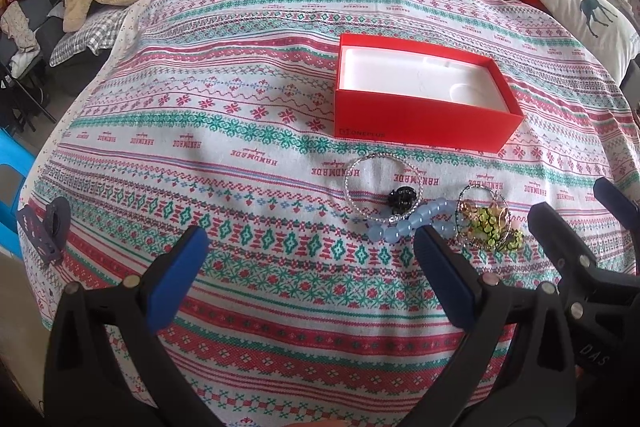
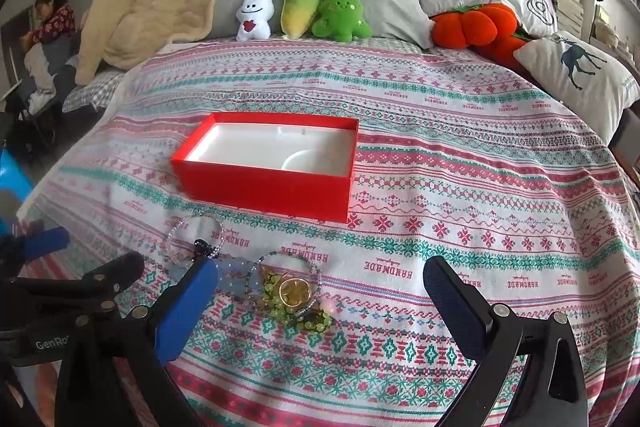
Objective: Organize jewelry
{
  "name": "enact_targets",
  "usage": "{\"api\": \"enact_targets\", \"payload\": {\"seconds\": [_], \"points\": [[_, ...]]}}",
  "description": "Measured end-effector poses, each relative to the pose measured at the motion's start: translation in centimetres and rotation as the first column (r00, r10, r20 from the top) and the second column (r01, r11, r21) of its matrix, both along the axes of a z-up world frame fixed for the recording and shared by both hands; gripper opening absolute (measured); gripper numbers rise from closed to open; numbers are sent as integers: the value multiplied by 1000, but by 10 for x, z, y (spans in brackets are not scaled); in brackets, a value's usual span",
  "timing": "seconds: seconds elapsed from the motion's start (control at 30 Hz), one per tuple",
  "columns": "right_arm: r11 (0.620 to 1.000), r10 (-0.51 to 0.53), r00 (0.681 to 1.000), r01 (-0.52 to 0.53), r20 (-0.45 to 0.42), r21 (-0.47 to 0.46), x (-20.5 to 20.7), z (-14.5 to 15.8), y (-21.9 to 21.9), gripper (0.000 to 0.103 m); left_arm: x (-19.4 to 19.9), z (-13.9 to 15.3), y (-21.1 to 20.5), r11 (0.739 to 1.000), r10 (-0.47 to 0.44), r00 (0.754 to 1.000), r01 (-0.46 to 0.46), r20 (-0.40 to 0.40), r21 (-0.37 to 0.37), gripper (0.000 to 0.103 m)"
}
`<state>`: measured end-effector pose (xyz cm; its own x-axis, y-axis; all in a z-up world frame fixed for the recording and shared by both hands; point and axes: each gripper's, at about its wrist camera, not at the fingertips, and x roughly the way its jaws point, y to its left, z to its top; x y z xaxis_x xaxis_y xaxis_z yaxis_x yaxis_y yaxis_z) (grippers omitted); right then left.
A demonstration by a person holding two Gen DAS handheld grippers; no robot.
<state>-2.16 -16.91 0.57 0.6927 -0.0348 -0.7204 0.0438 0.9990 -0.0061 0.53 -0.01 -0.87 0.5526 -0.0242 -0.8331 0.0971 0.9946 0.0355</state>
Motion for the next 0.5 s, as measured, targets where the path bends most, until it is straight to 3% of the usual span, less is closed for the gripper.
{"api": "enact_targets", "payload": {"seconds": [0.5], "points": [[1000, 2, 1000, -2, -17, -3, 0, -1, 1, 103, 1, 0, 0, 1000, -3, 1000, 3, -1, 0, 101]]}}
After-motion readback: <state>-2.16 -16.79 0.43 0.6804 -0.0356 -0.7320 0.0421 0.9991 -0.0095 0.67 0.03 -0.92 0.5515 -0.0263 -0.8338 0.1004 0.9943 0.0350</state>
